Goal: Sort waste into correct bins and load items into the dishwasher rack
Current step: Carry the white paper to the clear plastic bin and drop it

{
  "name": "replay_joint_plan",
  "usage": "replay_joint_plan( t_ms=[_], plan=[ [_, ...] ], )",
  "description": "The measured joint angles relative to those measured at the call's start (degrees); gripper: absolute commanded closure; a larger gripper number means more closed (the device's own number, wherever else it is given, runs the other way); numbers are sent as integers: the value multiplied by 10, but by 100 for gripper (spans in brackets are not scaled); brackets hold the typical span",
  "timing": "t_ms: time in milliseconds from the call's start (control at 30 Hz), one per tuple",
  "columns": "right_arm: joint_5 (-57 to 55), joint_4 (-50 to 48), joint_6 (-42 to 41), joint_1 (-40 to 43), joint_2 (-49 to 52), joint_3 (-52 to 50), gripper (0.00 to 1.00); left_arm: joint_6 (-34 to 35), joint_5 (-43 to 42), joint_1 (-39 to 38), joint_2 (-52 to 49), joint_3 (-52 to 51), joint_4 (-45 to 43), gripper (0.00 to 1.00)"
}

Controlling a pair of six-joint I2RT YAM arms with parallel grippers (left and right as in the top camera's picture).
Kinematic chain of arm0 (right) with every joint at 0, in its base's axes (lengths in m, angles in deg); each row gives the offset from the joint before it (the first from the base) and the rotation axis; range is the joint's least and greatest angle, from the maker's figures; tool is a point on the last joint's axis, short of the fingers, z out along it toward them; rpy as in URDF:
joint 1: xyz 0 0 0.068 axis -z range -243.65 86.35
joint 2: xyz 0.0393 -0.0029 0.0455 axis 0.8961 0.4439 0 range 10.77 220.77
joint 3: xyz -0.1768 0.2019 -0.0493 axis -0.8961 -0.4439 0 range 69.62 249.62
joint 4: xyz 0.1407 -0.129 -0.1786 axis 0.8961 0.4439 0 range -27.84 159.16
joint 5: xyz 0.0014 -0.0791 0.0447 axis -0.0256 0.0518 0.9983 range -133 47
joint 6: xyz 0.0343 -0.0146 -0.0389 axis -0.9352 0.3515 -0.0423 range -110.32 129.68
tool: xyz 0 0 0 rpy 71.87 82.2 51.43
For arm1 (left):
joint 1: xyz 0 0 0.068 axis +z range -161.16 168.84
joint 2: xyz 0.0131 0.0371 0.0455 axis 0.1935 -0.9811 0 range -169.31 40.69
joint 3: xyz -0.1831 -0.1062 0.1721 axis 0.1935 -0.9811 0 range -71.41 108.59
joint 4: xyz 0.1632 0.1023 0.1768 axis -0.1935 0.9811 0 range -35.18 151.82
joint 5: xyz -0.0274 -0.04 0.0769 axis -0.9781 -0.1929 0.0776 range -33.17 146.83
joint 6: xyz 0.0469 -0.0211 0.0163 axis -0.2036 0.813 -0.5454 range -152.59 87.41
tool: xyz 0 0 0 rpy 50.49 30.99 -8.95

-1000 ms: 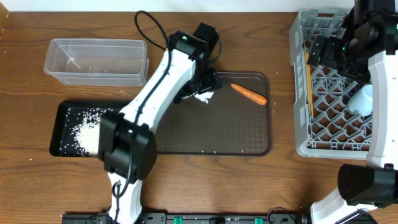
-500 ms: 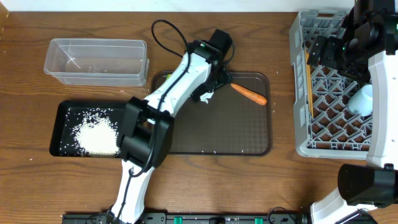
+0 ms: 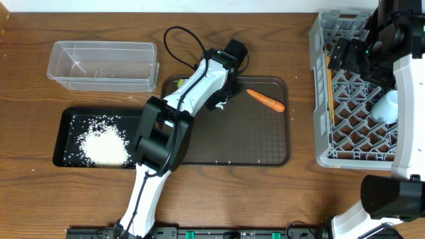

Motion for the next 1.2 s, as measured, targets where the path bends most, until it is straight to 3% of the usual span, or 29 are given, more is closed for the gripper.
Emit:
replay_joint_plan(
  t_ms=[100, 200, 433, 700, 867, 1100, 1200],
  plan=[
    [0, 0, 0, 0, 0, 0, 1, 2, 0, 0, 0, 0, 5, 78],
    [0, 0, 0, 0, 0, 0, 1, 0, -5, 0, 0, 0, 17, 90],
    [0, 0, 0, 0, 0, 0, 1, -7, -16, 0, 31, 1, 41, 92],
    [0, 0, 0, 0, 0, 0, 1, -33, 6, 20, 205, 3, 30, 92],
    [0, 0, 0, 0, 0, 0, 1, -36, 36, 81, 261, 9, 25, 91],
    [0, 0, 0, 0, 0, 0, 1, -36, 104, 188, 246, 9, 6, 90],
    [0, 0, 0, 0, 0, 0, 1, -37, 116, 225, 233, 9, -9, 83]
  ],
)
